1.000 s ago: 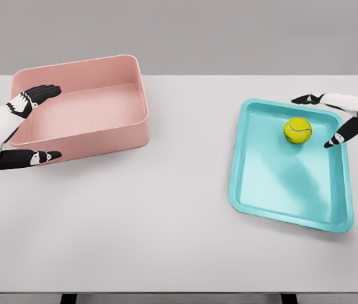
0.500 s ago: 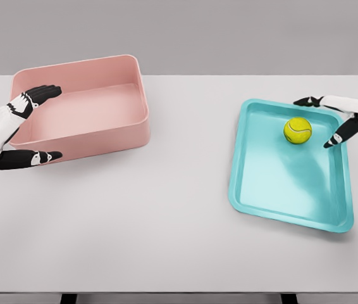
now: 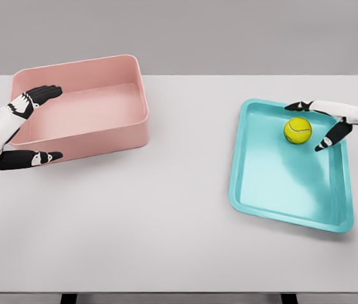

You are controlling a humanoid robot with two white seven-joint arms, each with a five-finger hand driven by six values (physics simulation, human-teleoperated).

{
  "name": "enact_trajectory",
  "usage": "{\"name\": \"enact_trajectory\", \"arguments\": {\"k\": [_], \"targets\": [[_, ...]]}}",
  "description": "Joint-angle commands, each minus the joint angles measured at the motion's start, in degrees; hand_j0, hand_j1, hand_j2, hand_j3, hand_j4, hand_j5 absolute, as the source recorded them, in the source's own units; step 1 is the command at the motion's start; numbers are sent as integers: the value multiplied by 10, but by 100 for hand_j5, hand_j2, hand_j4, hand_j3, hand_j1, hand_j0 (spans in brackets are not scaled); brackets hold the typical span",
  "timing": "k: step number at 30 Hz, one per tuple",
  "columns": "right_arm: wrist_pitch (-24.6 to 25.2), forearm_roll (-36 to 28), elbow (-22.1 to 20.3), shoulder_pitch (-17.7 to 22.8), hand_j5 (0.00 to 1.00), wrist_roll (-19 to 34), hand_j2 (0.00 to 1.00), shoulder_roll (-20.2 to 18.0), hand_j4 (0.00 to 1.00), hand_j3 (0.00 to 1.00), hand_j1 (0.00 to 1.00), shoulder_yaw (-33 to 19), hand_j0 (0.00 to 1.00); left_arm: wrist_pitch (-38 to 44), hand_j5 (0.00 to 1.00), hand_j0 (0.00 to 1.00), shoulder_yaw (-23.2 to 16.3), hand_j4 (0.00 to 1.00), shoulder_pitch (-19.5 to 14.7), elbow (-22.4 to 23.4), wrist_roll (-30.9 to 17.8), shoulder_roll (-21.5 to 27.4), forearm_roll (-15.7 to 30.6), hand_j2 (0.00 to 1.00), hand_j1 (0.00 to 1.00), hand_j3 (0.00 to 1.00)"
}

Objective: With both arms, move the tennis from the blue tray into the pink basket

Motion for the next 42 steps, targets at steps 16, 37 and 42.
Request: {"name": "enact_trajectory", "arguments": {"k": [16, 37, 42], "targets": [[-12, 17, 4, -5, 100, 0, 100, 8, 100, 100, 100, 2, 100, 0, 100, 100, 0, 100, 1, 0, 0, 1, 4, 100, 100, 100], [-23, 29, 5, -7, 72, 0, 72, 19, 72, 72, 72, 17, 72, 0, 100, 100, 1, 100, 0, -1, 0, 0, 4, 100, 100, 100], [-20, 26, 7, -11, 46, 0, 46, 19, 46, 46, 46, 15, 46, 0, 100, 100, 1, 100, 0, -1, 0, 0, 4, 100, 100, 100]]}}
